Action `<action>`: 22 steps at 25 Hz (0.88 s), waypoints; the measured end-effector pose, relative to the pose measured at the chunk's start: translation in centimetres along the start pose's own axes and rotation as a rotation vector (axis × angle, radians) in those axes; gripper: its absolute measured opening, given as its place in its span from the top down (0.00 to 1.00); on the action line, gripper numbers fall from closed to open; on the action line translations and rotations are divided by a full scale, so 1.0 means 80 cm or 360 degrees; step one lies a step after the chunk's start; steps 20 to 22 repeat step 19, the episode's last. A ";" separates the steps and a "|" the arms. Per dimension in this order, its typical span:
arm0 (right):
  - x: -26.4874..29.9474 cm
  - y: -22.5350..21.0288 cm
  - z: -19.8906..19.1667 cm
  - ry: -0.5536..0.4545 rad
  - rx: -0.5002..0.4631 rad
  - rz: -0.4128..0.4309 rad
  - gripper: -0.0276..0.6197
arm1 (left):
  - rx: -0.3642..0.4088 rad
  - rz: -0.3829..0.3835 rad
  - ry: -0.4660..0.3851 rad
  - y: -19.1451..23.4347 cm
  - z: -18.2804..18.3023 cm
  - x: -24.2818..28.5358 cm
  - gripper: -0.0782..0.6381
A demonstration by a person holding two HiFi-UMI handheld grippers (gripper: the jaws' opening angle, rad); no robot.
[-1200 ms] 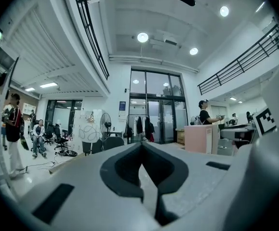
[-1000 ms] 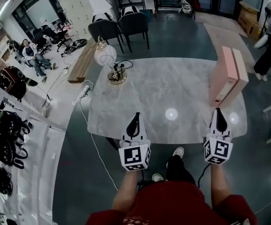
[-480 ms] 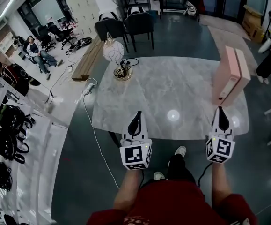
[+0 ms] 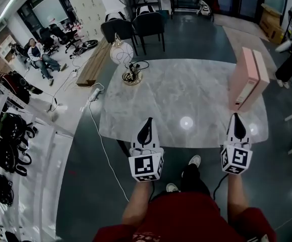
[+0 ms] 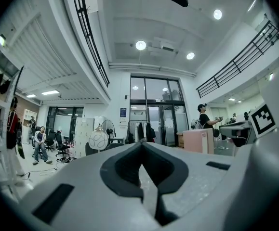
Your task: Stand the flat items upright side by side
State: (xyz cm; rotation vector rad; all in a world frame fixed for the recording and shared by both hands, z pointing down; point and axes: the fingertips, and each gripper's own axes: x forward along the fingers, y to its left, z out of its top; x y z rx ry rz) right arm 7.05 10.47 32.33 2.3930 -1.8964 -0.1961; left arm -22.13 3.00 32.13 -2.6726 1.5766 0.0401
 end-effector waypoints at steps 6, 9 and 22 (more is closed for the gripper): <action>0.001 0.004 -0.001 0.0003 -0.0013 0.0003 0.96 | -0.0004 0.0002 0.0006 0.003 -0.003 0.000 0.88; -0.001 0.004 0.001 0.0001 -0.0019 0.0005 0.96 | -0.0008 0.0006 0.0005 0.003 -0.003 -0.002 0.88; -0.004 0.005 0.003 0.0004 -0.0040 0.0004 0.96 | -0.0007 0.0002 0.0001 0.006 -0.003 -0.002 0.88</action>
